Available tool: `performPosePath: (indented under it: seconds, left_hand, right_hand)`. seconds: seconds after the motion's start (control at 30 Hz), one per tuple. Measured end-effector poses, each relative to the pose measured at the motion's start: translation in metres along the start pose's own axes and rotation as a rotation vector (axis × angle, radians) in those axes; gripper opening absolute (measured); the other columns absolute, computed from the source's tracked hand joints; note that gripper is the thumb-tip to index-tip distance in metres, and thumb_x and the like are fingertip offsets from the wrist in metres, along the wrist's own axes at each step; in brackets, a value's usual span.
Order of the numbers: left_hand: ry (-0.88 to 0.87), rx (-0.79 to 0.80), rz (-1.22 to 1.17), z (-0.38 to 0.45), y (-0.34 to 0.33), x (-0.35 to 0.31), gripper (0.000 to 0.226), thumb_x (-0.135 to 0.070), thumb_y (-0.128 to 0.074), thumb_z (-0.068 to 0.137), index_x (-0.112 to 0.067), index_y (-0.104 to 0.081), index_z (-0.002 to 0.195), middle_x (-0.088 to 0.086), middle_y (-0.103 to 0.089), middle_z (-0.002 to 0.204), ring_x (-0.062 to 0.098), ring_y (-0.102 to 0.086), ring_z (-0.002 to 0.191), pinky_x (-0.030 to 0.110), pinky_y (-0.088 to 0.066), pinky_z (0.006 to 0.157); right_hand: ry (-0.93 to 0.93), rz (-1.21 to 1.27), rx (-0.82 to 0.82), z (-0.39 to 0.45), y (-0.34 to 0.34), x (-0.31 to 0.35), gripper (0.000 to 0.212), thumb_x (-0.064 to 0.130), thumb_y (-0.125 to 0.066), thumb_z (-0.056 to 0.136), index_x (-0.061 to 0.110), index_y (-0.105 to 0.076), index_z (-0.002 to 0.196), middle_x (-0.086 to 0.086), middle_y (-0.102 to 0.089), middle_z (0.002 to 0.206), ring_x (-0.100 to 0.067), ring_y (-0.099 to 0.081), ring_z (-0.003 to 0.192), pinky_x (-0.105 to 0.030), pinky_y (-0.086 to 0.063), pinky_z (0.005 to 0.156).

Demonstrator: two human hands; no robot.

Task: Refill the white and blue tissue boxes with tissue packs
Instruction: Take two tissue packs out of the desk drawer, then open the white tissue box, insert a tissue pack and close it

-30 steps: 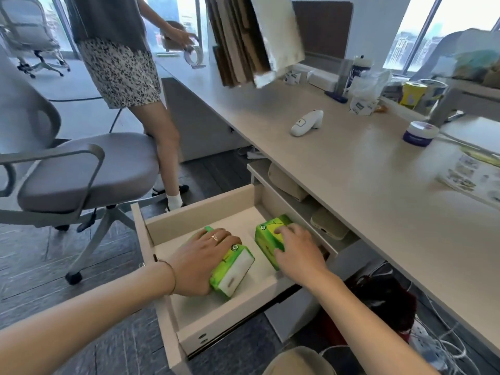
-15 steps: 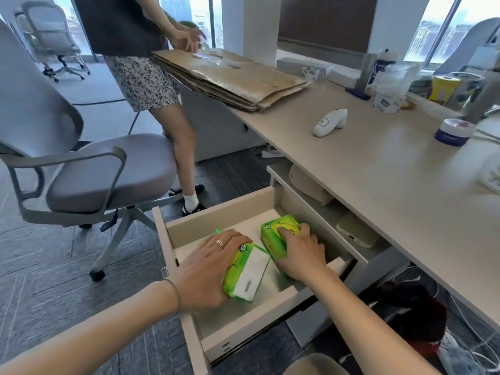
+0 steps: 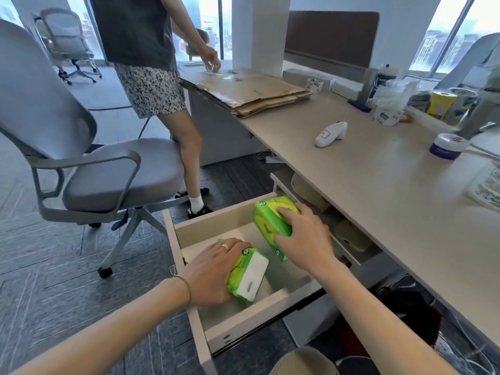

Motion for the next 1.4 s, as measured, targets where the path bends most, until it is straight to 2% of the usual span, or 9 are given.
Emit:
performPosePath:
  seconds: [0.17,0.3,0.43,0.67,0.83,0.93,1.03,1.23,1.4]
  left_hand:
    - [0.056,0.002,-0.067,-0.004,0.008,0.0,0.097,-0.052,-0.071,0.068,-0.028,-0.025,0.15,-0.007,-0.045,0.144,0.013,-0.045,0.131,0.019,-0.026,0.109]
    - [0.159,-0.041,-0.144,-0.005,0.025,0.006,0.104,-0.051,-0.077,0.06,-0.034,-0.024,0.148,-0.01,-0.05,0.13,0.014,-0.049,0.122,0.029,-0.035,0.109]
    - [0.106,-0.18,-0.215,0.011,0.073,-0.014,0.099,-0.049,-0.083,0.059,-0.045,-0.027,0.141,-0.017,-0.047,0.128,0.008,-0.045,0.12,0.025,-0.034,0.101]
    - [-0.058,-0.3,-0.137,0.09,0.16,-0.099,0.113,-0.06,-0.08,0.059,-0.036,-0.024,0.154,-0.008,-0.053,0.13,0.019,-0.05,0.122,0.037,-0.039,0.109]
    - [-0.119,-0.134,-0.136,0.161,0.164,-0.183,0.11,-0.054,-0.08,0.065,-0.035,-0.022,0.156,0.0,-0.049,0.136,0.024,-0.041,0.127,0.032,-0.035,0.105]
    - [-0.126,0.015,-0.007,0.204,0.142,-0.222,0.12,-0.069,-0.067,0.058,-0.035,-0.013,0.159,0.009,-0.048,0.139,0.031,-0.042,0.128,0.042,-0.039,0.109]
    - [-0.123,0.113,0.1,0.239,0.121,-0.248,0.119,-0.07,-0.069,0.066,-0.032,-0.008,0.161,0.013,-0.047,0.143,0.033,-0.043,0.131,0.044,-0.041,0.108]
    - [-0.129,0.17,0.277,0.27,0.097,-0.276,0.112,-0.075,-0.064,0.072,-0.034,-0.01,0.161,0.012,-0.047,0.149,0.031,-0.043,0.136,0.041,-0.041,0.105]
    - [-0.146,0.174,0.318,0.276,0.089,-0.278,0.11,-0.079,-0.06,0.069,-0.037,-0.012,0.159,0.01,-0.046,0.151,0.03,-0.043,0.138,0.043,-0.038,0.109]
  right_hand:
    - [0.082,0.103,-0.096,-0.033,0.059,0.015,0.071,0.042,-0.062,0.076,0.039,-0.045,0.145,0.002,-0.038,0.153,-0.026,-0.048,0.127,-0.048,-0.038,0.108]
    - [0.086,0.128,-0.16,-0.051,0.111,0.004,0.072,0.042,-0.065,0.077,0.043,-0.044,0.145,0.007,-0.036,0.155,-0.023,-0.048,0.128,-0.043,-0.04,0.107]
    - [0.079,0.118,-0.246,-0.065,0.161,-0.02,0.069,0.04,-0.065,0.076,0.043,-0.048,0.142,0.006,-0.039,0.152,-0.023,-0.047,0.129,-0.043,-0.038,0.108]
    - [-0.062,0.096,-0.307,-0.09,0.214,-0.093,0.068,0.035,-0.067,0.076,0.046,-0.049,0.14,0.006,-0.04,0.152,-0.027,-0.047,0.127,-0.047,-0.039,0.107]
    - [-0.162,0.032,-0.36,-0.115,0.246,-0.15,0.067,0.036,-0.069,0.073,0.044,-0.054,0.138,0.001,-0.044,0.152,-0.024,-0.045,0.134,-0.045,-0.038,0.111]
    - [-0.232,0.011,-0.386,-0.129,0.261,-0.185,0.068,0.041,-0.065,0.069,0.044,-0.056,0.136,0.001,-0.046,0.152,-0.024,-0.045,0.135,-0.044,-0.039,0.109]
    - [-0.272,-0.02,-0.381,-0.136,0.27,-0.214,0.07,0.043,-0.061,0.066,0.044,-0.056,0.135,0.002,-0.046,0.152,-0.025,-0.047,0.132,-0.043,-0.041,0.106]
    - [-0.294,-0.031,-0.372,-0.133,0.28,-0.252,0.073,0.046,-0.057,0.063,0.044,-0.056,0.136,0.003,-0.045,0.152,-0.025,-0.05,0.129,-0.044,-0.043,0.106]
    - [-0.284,-0.043,-0.279,-0.125,0.274,-0.272,0.073,0.045,-0.06,0.065,0.045,-0.053,0.138,0.001,-0.04,0.155,-0.026,-0.045,0.134,-0.046,-0.039,0.109]
Point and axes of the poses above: each hand's wrist, its own z-axis towards the middle knuckle, its own y-axis out of the back of the hand, x = y × z, the point moved 8 cm from there along z, towards the middle knuckle
